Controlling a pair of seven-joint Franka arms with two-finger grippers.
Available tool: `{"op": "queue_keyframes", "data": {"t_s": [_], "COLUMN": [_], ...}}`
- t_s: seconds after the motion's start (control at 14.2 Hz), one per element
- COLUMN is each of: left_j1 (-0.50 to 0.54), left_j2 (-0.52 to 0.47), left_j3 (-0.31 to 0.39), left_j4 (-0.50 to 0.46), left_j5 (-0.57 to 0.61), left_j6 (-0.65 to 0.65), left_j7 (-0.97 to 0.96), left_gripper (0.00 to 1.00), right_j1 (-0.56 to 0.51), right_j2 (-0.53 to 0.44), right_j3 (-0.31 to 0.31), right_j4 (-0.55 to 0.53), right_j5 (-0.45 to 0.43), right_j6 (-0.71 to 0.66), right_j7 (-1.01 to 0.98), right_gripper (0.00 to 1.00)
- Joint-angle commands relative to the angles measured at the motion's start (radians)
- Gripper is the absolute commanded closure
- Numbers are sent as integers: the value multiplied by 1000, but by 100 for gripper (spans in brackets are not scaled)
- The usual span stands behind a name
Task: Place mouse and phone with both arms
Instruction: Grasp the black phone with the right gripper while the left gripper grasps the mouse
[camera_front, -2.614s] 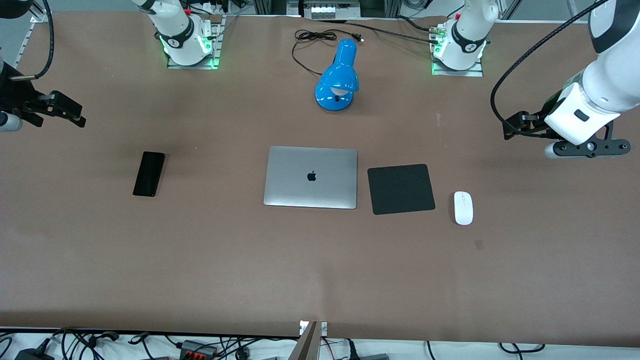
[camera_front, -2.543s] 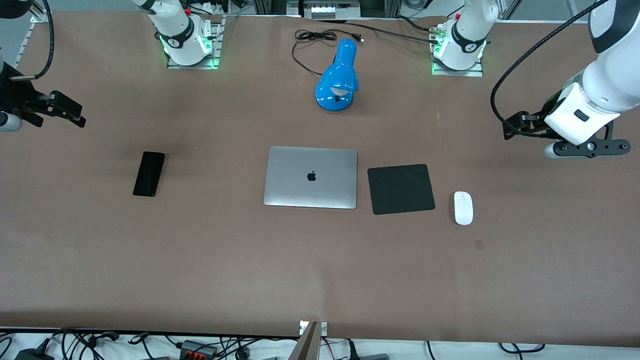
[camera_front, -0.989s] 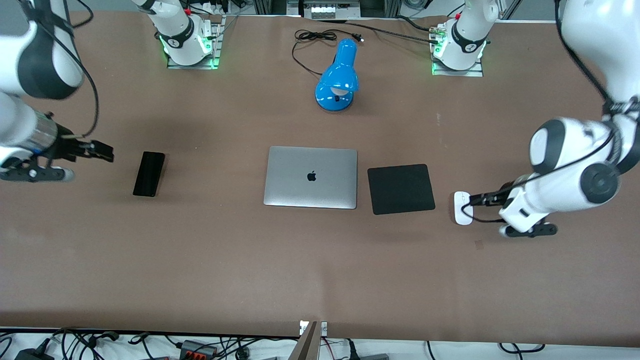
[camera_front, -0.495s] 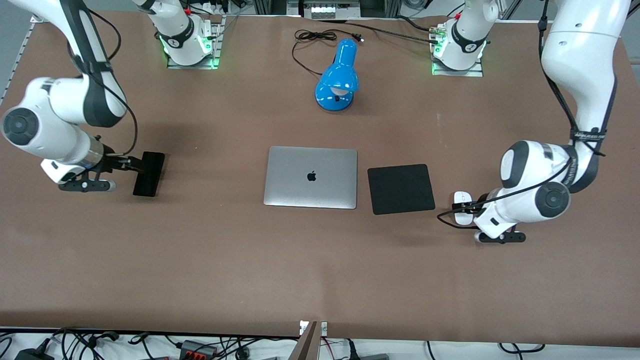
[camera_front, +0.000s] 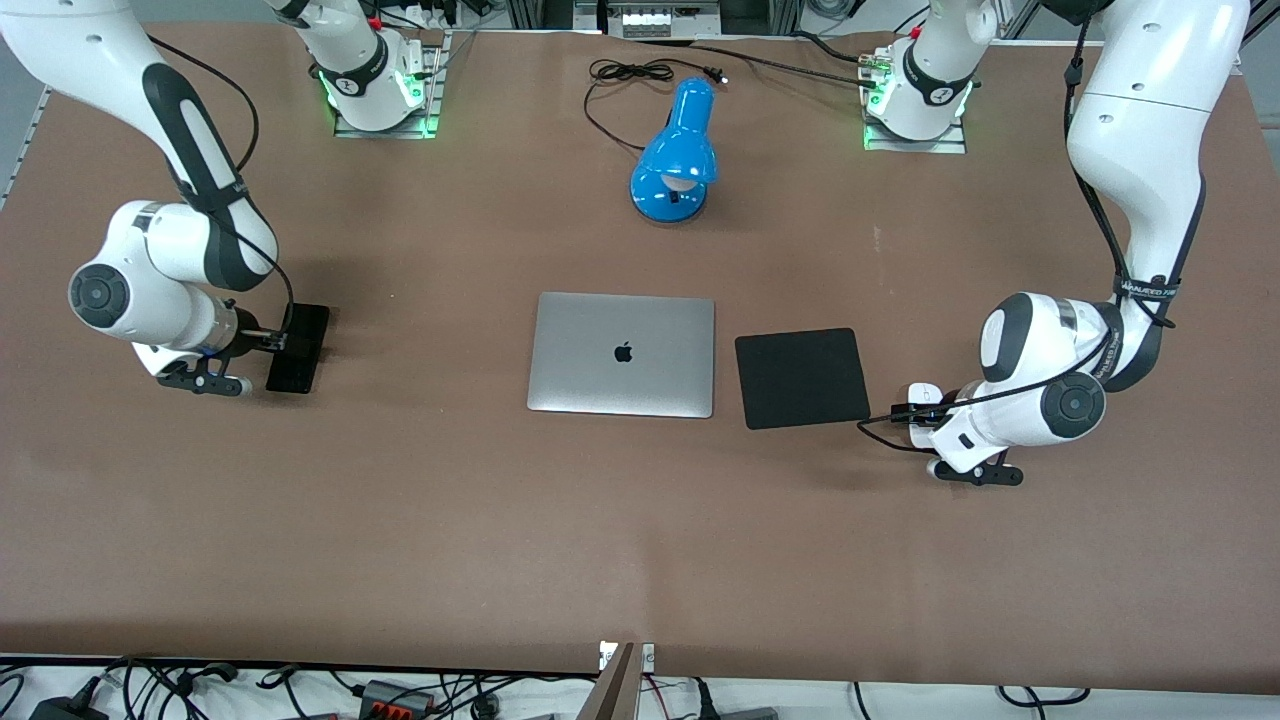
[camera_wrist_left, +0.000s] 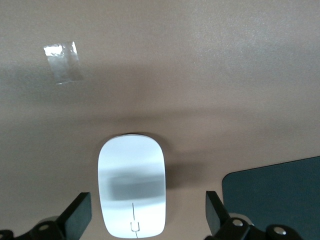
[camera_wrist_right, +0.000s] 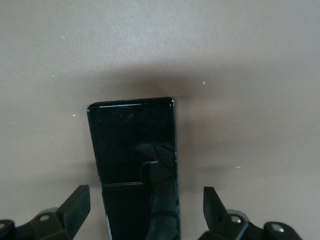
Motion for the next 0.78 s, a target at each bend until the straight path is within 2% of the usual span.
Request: {"op": "queue_keyframes", "data": {"t_s": [0.0,0.21,0.71], "left_j1": [-2,8,13], "left_j2": [0,8,16], "left_j3": [-1,-1,-2], "left_j4": [-7,-7,-17], "left_j5": [17,75,80], "left_j6": [12,16,36], "left_j7": [21,37,37], "left_gripper": [0,0,0], "right_j1": [-11,-9,-3], "right_j2": [23,44,70], "right_j3": [10,14,14], "right_j4": [-2,-1,2], "right_j5": [57,80,80], "right_j6": [17,35,49], "right_j7": [18,17,-1], "right_gripper": [0,0,0]}}
